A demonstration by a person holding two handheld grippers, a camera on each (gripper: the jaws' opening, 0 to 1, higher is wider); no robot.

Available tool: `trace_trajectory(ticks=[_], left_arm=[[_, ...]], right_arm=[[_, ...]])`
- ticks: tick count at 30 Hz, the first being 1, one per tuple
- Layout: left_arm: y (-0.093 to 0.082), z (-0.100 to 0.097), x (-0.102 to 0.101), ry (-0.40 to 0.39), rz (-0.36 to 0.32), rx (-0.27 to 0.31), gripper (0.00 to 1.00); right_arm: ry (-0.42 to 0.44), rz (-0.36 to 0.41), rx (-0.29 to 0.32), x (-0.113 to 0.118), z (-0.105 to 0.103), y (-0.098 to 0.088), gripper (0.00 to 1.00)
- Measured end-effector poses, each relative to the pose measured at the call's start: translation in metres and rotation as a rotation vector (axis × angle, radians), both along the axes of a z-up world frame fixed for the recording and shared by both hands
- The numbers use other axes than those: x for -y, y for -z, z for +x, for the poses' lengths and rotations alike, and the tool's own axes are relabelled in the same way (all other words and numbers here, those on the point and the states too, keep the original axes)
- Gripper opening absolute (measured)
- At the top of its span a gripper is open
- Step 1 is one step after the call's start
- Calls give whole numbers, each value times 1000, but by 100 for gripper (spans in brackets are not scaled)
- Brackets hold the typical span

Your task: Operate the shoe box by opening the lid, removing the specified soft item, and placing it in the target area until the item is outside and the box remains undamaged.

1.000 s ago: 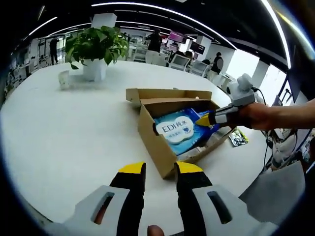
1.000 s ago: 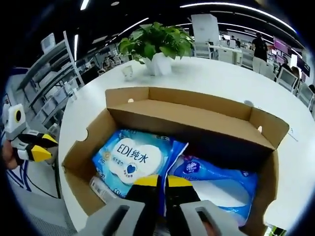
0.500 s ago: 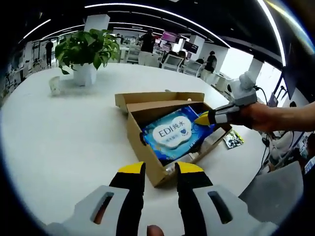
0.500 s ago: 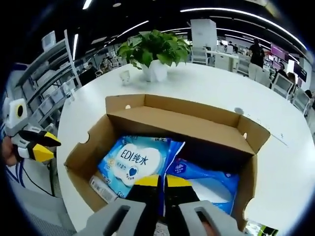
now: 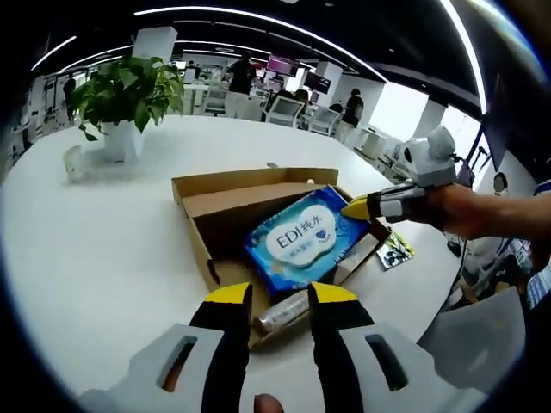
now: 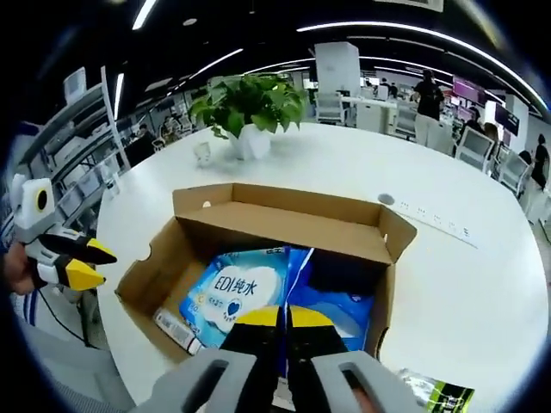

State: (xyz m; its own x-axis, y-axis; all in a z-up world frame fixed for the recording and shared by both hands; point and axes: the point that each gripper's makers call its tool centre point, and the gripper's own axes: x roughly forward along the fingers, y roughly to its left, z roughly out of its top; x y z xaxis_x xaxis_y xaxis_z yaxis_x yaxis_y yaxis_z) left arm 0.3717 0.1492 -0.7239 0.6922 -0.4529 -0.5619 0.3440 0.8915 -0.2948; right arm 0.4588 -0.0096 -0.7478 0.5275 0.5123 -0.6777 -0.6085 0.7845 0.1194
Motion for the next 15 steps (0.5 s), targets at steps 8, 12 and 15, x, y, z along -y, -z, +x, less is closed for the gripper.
trace_trajectory(ticks=[8, 12, 15], left_arm=[[3, 14, 11, 27, 6, -7, 26], [10, 21, 18, 40, 3, -27, 27], [16, 27, 24, 46, -3, -49, 28]], right_arm=[[70, 17, -1, 22, 0, -1, 0], [93, 23, -6, 31, -1, 3, 0], [122, 45, -21, 36, 0, 7, 0]])
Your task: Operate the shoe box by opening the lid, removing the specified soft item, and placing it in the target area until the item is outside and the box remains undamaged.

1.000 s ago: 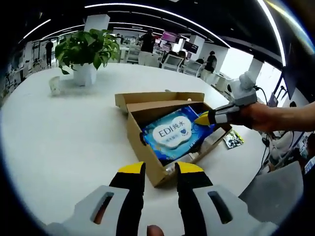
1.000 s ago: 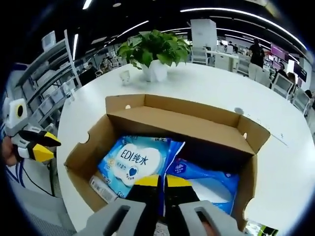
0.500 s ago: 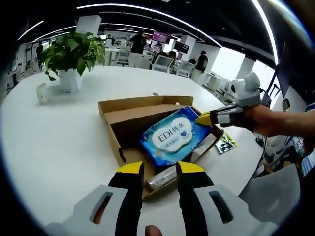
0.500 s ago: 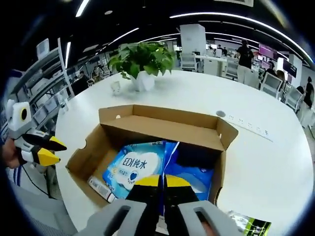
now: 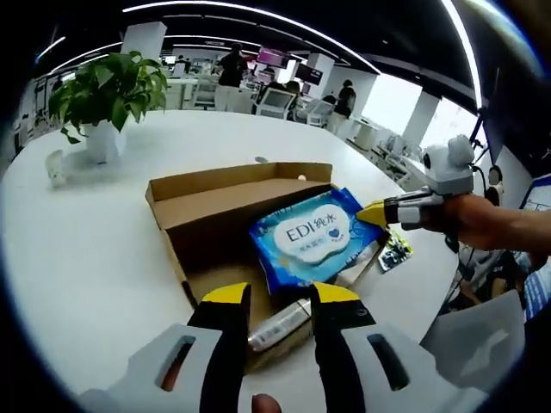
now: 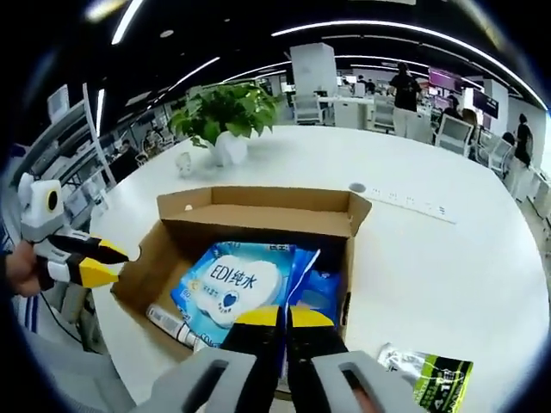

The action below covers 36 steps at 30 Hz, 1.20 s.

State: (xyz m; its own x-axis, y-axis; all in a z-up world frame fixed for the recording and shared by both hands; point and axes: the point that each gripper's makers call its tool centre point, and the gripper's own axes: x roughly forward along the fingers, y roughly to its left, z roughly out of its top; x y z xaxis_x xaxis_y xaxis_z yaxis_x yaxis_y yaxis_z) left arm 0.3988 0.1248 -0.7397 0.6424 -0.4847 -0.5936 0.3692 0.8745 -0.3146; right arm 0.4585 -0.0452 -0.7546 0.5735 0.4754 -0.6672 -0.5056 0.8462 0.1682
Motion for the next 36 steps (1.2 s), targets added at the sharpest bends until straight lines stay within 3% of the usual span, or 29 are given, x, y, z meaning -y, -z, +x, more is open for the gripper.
trace_trajectory(ticks=[13, 24, 36], left_arm=[[33, 25, 18, 23, -5, -92, 31], [59, 33, 30, 8, -45, -179, 31], [69, 36, 39, 14, -72, -211, 20]], right_arm=[[-4, 8, -3, 3, 6, 7, 0], [-1, 38, -15, 3, 7, 10, 0], [-11, 93, -65, 1, 6, 18, 2]])
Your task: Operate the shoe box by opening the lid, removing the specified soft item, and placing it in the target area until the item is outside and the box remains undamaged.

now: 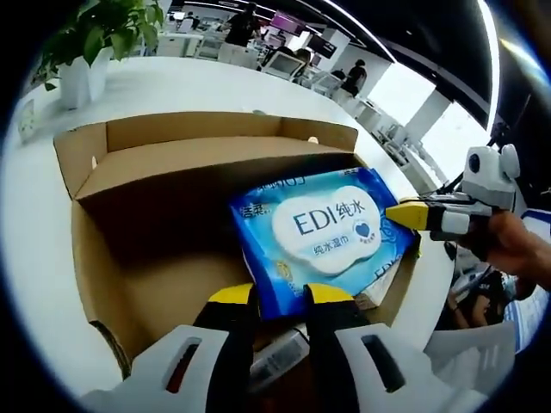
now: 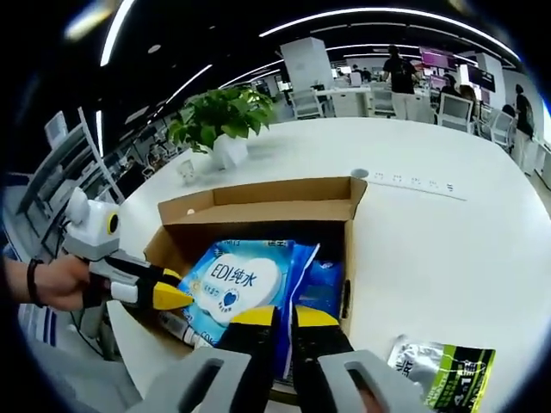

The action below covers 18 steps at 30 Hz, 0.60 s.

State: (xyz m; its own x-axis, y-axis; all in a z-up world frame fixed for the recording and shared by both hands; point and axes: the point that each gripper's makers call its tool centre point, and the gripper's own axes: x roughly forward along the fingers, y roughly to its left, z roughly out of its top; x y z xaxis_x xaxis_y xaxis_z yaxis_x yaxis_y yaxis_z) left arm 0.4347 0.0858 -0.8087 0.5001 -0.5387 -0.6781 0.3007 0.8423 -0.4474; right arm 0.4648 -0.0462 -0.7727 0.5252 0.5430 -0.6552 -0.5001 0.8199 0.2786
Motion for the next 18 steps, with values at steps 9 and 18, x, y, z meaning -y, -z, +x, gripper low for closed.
trace_trajectory(ticks=[9, 18], left_arm=[[-1, 1, 1, -62, -14, -10, 8], [-17, 2, -3, -58, -15, 36, 6]], right_arm=[[-28, -16, 2, -3, -4, 2, 0], [18, 38, -1, -5, -6, -9, 0]])
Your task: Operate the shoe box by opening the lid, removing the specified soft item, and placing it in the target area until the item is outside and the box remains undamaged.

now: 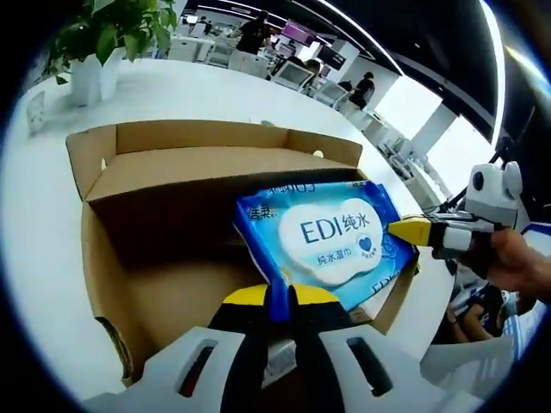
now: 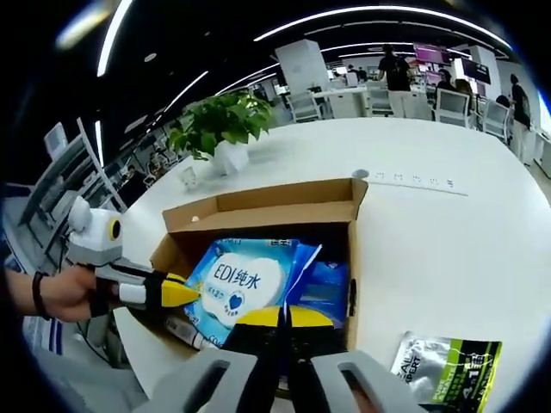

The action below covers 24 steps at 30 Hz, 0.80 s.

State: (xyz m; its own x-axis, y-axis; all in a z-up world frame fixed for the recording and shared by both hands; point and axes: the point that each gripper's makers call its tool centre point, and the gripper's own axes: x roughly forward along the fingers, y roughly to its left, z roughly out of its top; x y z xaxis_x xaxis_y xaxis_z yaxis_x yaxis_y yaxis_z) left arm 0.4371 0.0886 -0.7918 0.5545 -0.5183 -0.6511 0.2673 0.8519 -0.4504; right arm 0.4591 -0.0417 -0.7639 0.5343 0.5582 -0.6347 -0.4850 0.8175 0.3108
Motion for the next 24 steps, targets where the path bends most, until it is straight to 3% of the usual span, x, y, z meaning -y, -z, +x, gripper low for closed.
trace_trajectory(ticks=[16, 24], left_arm=[[-42, -1, -9, -8, 7, 86, 6], [-65, -2, 5, 20, 22, 134, 6]], right_arm=[[-9, 18, 67, -7, -7, -37, 0], [2, 21, 106, 7, -12, -55, 0]])
